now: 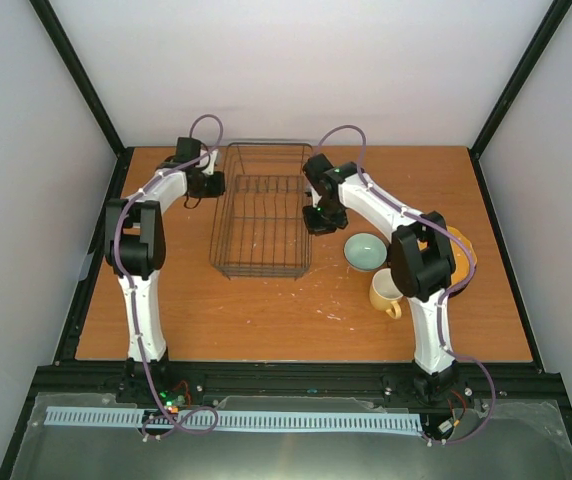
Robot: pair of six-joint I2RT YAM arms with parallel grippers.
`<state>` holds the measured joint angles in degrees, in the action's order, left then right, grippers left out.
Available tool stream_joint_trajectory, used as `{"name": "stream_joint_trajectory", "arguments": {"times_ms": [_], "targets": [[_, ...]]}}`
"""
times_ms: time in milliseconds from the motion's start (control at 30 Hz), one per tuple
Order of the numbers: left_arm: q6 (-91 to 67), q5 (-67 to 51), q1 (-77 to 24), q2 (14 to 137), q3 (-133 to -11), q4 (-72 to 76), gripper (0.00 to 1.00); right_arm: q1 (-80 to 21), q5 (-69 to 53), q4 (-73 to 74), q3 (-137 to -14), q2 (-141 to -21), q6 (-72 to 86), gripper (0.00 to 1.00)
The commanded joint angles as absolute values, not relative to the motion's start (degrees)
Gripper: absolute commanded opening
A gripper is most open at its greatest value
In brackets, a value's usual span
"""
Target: Load the mixed dishes into the dish rack
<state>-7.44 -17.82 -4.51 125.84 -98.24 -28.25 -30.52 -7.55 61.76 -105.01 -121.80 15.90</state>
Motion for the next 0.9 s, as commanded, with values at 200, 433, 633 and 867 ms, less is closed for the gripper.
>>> {"name": "stream_joint_trajectory", "arguments": {"times_ms": [200,433,633,867], "targets": [[-6.6,-16.6,-6.8,125.5,-101.5,-29.8,0.02,-31.4,-4.7,60.1,-104.0,-119.6,15.7,0.06],[-9.0,-16.2,-6.8,120.7,-96.8,-29.3,0.01,-31.4,-5.2,59.9,-107.5,-122.5,15.3,0.07],[-10.5,-16.7,-6.8,115.3,-88.1,-26.9,0.01,-31.4,-5.5,60.0,-111.7,-125.6,14.0,0.08],[-12.9,-18.5,-7.0,113.2,-83.6,-24.7,0.01,-31.4,-5.3,61.3,-116.4,-129.1,12.7,0.08]]}}
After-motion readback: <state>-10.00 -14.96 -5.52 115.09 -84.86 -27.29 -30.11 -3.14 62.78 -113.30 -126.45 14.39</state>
